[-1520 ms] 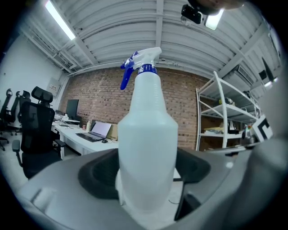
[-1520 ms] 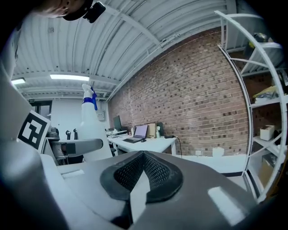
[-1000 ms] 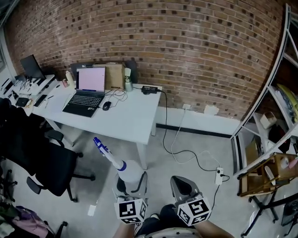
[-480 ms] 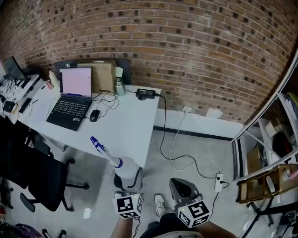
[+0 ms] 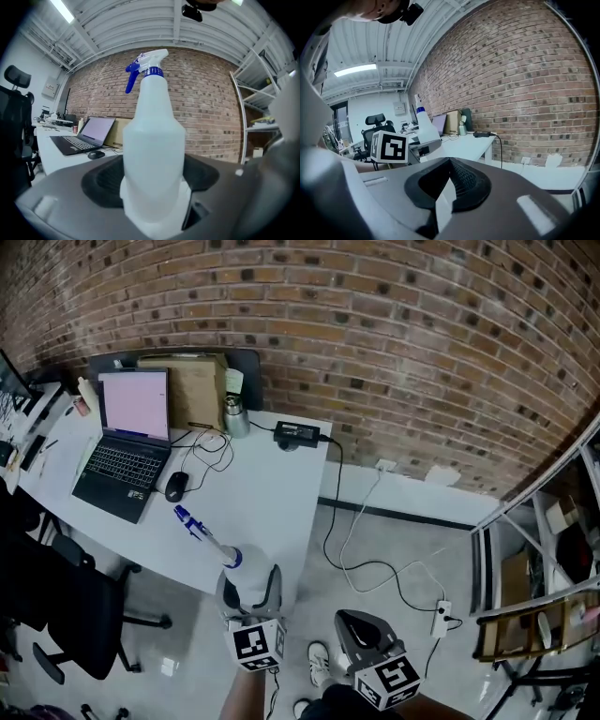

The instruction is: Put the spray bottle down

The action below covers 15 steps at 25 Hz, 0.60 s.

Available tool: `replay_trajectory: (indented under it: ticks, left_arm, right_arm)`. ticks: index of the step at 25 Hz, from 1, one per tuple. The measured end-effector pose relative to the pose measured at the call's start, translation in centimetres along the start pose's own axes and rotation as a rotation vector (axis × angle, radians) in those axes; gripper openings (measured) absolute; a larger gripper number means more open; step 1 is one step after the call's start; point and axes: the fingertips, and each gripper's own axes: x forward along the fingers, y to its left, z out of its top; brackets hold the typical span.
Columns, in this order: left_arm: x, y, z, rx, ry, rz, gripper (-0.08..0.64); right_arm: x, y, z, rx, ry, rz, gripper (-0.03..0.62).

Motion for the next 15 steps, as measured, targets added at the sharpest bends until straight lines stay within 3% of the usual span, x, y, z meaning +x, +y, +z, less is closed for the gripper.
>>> replay_trajectory:
  ticks: [15]
  left_arm:
    - [2.1,0.8,-3.2,0.069,0.030,0.038,0.376]
  right_arm:
    - [0.5,-0.5,-1.3,0.046,0.009,-0.034,-0.002]
